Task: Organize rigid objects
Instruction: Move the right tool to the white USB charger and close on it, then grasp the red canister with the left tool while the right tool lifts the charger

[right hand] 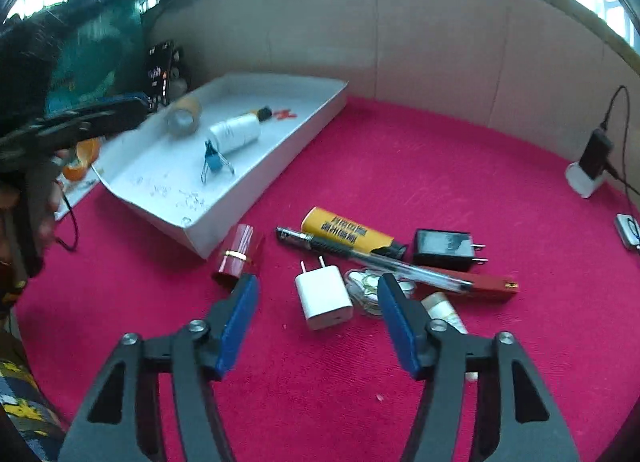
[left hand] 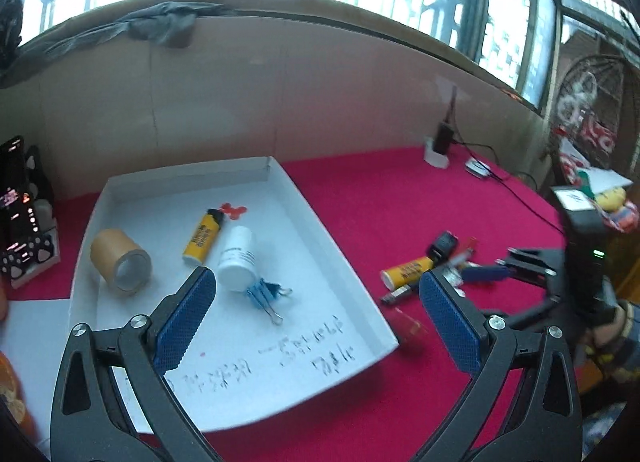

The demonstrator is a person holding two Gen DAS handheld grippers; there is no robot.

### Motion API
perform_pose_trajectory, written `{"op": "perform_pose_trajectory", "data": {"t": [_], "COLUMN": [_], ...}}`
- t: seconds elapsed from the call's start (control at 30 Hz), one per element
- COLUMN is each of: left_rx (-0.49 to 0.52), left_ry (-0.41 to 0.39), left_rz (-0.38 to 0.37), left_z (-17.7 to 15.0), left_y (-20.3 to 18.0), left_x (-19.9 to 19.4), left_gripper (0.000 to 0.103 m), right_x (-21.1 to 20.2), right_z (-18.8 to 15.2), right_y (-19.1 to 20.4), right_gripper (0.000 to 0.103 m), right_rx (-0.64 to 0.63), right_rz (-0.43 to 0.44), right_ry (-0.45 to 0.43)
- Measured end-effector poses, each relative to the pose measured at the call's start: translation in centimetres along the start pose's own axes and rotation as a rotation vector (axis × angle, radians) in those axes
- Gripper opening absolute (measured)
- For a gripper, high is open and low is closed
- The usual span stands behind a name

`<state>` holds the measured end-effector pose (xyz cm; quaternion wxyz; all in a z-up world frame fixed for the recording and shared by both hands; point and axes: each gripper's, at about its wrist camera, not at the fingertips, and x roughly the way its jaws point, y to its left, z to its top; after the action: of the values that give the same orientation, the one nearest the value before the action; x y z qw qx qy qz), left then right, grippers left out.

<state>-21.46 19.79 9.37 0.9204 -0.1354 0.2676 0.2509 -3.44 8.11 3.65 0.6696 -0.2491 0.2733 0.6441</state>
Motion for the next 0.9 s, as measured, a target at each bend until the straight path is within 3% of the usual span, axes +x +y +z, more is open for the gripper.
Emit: {"op": "perform_pose_trajectory", "data": {"t": [0.17, 0.53, 0.7, 0.9], "left_rx": [0.039, 0.123, 0.150, 0.059], "left_ry": [0.013, 0.066, 0.113, 0.181], "left_rz": [-0.068, -0.368, -0.478, -0.456], "left_z": [-0.7, -2.4, -3.4, -3.7], "left_y": [-0.9, -5.5, -8.5, -10.0], "left_x": [-0.7, -0.2, 0.7, 3.5], "left_gripper": [0.103, 0.103, 0.103, 0.103], "right_x": [1.2, 2.9, 2.4, 1.8], "right_z": [0.4, 1.0, -0.5, -1.3], "right_y": [0.5, 1.0, 2.1, 1.3], "right_gripper": [0.049, 0.048, 0.031, 0.026], "right_rx": [-0.023, -0.082, -0.129, -0.087], "right_rz": [0.015, 0.023, 0.064, 0.040], "right_ry": [0.019, 0.049, 0.096, 0.083]}}
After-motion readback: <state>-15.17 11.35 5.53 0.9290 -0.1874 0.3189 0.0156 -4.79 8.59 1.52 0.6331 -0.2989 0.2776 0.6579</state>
